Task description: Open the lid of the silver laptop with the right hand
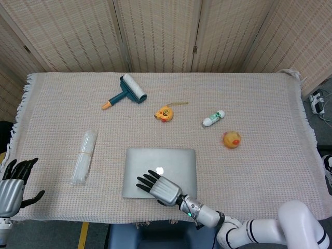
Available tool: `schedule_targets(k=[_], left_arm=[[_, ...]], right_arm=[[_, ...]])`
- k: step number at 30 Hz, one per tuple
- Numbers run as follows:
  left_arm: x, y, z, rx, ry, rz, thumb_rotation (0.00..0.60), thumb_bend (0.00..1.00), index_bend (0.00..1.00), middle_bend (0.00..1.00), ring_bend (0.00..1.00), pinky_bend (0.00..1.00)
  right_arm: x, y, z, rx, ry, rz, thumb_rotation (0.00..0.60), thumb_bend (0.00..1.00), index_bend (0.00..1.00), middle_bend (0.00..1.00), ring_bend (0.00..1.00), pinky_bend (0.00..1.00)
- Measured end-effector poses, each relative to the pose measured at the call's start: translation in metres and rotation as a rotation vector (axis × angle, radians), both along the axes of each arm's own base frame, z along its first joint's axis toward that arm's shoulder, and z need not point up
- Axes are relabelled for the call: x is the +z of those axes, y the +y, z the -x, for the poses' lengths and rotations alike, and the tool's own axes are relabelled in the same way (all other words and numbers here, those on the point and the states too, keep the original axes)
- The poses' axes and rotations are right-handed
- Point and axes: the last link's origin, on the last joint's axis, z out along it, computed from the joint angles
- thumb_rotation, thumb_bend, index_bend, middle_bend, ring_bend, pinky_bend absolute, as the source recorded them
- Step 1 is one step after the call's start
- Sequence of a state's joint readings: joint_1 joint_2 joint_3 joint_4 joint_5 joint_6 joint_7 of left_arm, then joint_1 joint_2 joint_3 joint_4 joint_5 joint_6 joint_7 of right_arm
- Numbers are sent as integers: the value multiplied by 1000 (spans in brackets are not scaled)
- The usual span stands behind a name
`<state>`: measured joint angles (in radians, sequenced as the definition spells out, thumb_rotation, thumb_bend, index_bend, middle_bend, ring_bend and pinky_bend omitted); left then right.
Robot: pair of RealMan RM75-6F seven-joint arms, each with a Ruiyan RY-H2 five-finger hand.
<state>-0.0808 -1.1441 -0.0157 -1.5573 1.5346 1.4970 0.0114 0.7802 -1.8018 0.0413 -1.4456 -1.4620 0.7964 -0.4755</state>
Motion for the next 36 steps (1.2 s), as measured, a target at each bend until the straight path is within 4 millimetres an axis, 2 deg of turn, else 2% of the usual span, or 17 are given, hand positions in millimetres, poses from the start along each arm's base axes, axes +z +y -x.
schedule_targets(k=[6,17,21,27,32,36], left_arm=[[-1,0,1,1,-1,6,600,249,112,181,153,37],[-12,7,-1,-21,0,65,600,249,125,181,154,37],[-22,10,-4,-41,1,117,600,250,147,182,168,40],[-32,11,-7,-76,-31,142,600,254,239,237,242,106],[-39,9,-3,-83,-46,185,600,270,336,313,307,144],[-47,7,-2,-90,-59,217,600,271,353,330,318,151]], right_arm=[[-2,0,-1,8,7,12,600,575,0,0,0,0],[2,-3,-7,40,18,67,600,585,0,0,0,0],[5,-5,-11,60,27,99,600,638,0,0,0,0],[10,-6,-18,83,51,138,600,763,0,0,0,0],[13,-9,-23,97,72,176,600,773,0,0,0,0],[16,-11,-28,91,72,196,600,773,0,0,0,0]])
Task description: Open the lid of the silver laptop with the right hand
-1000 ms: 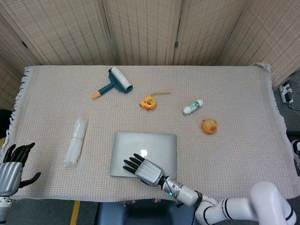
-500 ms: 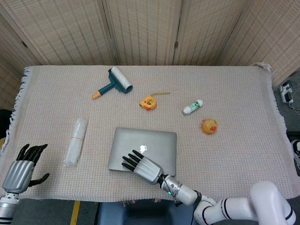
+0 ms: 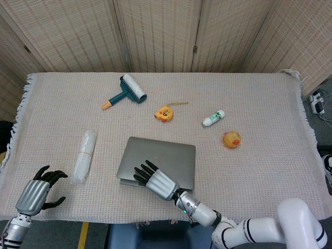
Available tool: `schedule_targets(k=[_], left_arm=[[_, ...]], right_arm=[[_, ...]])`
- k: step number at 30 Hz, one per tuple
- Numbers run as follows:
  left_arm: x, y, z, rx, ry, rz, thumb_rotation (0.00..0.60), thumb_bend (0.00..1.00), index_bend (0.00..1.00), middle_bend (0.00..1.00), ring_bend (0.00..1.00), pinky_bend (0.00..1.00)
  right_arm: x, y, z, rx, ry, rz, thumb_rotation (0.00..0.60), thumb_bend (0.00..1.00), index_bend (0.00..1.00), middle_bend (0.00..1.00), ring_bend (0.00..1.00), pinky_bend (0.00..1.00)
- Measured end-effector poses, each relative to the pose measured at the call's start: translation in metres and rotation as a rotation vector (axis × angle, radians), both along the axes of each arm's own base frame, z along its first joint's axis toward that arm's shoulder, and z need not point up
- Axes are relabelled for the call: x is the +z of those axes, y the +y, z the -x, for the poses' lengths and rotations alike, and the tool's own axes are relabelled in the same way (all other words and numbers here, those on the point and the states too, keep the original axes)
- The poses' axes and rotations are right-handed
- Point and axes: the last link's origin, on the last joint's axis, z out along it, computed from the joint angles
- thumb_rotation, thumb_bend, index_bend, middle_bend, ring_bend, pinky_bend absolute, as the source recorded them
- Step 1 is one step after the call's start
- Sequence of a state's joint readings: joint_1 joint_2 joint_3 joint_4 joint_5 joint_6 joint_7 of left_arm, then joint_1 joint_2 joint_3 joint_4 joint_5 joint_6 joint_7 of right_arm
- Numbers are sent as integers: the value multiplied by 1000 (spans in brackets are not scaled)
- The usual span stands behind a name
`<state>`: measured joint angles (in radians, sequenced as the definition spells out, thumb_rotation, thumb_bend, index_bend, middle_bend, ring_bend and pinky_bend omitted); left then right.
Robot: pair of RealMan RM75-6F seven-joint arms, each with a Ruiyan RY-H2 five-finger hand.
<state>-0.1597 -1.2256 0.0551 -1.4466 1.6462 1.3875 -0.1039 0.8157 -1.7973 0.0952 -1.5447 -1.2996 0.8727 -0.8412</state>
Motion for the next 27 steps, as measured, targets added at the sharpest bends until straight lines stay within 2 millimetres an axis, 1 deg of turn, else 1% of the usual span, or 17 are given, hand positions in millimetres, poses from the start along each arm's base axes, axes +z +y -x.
schedule_targets(k=[4,7,9,12,16,20,23,27], left_arm=[[-12,-2,-2,-37,-12,50,600,272,353,330,310,150],[-23,-4,-7,-78,-15,99,600,272,326,328,287,145],[-32,-3,-11,-109,-18,136,600,273,298,310,261,135],[-47,1,-19,-150,-19,193,600,275,245,252,203,110],[-63,8,-31,-191,-21,253,600,277,194,207,176,93],[-77,13,-40,-206,-10,307,600,277,146,170,142,64],[-89,17,-46,-211,0,346,600,281,83,125,99,34],[-102,22,-54,-208,18,391,600,285,44,87,60,4]], right_arm=[[2,-2,-4,-1,-3,12,600,773,0,0,0,0],[3,-2,-6,0,-2,19,600,773,0,0,0,0],[3,-3,-6,0,1,23,600,773,0,0,0,0],[3,-3,-5,-2,8,28,600,773,0,0,0,0],[2,-3,-4,-7,15,31,600,772,0,0,0,0],[2,-4,-5,-8,16,37,600,773,0,0,0,0],[1,-3,-5,-4,19,41,600,773,0,0,0,0],[2,-3,-5,-5,17,44,600,773,0,0,0,0]])
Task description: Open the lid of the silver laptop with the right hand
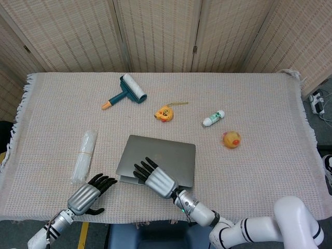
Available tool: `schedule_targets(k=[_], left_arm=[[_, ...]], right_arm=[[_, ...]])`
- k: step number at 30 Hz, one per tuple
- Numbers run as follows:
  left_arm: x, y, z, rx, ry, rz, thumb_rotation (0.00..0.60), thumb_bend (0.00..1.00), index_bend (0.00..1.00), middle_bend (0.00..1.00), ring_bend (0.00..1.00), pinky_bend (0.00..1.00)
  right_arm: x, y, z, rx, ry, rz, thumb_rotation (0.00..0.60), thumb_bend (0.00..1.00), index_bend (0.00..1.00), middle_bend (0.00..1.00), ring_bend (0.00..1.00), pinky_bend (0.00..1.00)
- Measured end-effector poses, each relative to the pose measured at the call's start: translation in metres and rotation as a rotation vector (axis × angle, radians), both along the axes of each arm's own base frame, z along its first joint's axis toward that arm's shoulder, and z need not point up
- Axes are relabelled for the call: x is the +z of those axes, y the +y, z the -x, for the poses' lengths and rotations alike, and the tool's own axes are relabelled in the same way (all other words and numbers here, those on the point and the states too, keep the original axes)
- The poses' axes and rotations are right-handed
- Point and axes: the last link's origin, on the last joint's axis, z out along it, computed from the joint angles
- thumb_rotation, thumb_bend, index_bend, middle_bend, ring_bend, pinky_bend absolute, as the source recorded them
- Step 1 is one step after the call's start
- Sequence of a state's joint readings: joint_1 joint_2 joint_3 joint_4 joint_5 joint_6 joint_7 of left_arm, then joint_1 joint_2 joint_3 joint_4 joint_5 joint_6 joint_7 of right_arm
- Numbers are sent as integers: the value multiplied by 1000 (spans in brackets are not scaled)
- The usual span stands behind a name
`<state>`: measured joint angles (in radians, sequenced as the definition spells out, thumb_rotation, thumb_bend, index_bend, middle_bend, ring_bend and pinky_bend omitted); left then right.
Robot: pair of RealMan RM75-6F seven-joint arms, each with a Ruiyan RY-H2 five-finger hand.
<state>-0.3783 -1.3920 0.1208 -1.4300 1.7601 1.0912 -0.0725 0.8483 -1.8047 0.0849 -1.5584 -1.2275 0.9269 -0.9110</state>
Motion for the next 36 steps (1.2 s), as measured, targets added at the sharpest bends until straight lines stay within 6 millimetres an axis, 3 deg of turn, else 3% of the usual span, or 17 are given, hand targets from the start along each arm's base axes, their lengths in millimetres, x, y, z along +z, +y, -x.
schedule_targets(k=[6,16,36], left_arm=[[-15,7,-13,-6,16,37,600,307,2,69,14,0],[-28,13,-26,-34,57,61,600,492,0,0,0,0],[-44,20,-43,-46,102,64,600,499,37,20,0,0]], right_arm=[[1,0,0,-4,-3,6,600,772,0,0,0,0],[-1,-1,1,-9,-7,10,600,773,0,0,0,0],[-3,-2,7,-30,-7,11,600,772,0,0,0,0]])
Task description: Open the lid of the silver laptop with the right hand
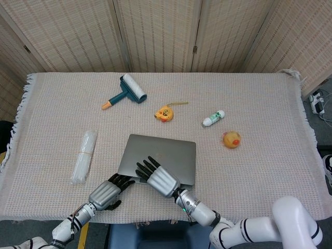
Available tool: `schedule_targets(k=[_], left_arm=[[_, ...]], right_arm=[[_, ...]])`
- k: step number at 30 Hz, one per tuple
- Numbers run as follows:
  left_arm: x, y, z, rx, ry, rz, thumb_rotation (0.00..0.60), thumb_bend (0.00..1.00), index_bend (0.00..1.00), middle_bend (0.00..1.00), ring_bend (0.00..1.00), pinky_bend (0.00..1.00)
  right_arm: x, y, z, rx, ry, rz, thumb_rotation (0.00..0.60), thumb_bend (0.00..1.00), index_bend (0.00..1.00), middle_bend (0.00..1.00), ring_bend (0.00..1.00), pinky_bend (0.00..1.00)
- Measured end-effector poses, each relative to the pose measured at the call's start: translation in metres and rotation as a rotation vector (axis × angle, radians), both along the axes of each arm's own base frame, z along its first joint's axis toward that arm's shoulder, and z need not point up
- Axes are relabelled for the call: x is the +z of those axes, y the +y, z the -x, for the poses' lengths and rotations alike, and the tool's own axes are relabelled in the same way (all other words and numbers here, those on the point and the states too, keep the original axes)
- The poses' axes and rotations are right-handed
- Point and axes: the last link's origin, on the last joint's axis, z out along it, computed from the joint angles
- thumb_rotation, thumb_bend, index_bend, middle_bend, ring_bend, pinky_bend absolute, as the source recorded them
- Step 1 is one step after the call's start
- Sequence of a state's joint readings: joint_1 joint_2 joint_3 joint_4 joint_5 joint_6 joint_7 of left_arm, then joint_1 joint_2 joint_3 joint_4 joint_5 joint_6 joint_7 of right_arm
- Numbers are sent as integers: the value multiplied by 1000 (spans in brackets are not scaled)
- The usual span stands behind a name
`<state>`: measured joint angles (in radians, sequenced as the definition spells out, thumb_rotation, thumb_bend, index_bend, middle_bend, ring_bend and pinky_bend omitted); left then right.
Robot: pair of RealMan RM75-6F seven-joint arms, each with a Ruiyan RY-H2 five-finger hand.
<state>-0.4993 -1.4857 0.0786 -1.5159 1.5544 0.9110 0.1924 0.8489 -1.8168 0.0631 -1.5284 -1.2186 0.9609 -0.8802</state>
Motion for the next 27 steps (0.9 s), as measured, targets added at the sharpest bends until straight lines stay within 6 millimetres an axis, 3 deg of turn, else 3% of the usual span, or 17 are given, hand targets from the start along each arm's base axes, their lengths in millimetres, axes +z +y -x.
schedule_targets(k=[7,14,27], left_arm=[[-1,0,0,2,9,4,600,499,42,27,0,0],[-2,0,-1,-1,11,6,600,499,46,27,0,0],[-2,0,-1,1,15,4,600,499,54,27,0,0]], right_arm=[[-2,-1,2,-14,-10,12,600,770,0,0,0,0],[-2,-3,5,-32,-19,31,600,598,0,0,0,0],[-2,-10,14,-57,-5,67,600,599,0,0,0,0]])
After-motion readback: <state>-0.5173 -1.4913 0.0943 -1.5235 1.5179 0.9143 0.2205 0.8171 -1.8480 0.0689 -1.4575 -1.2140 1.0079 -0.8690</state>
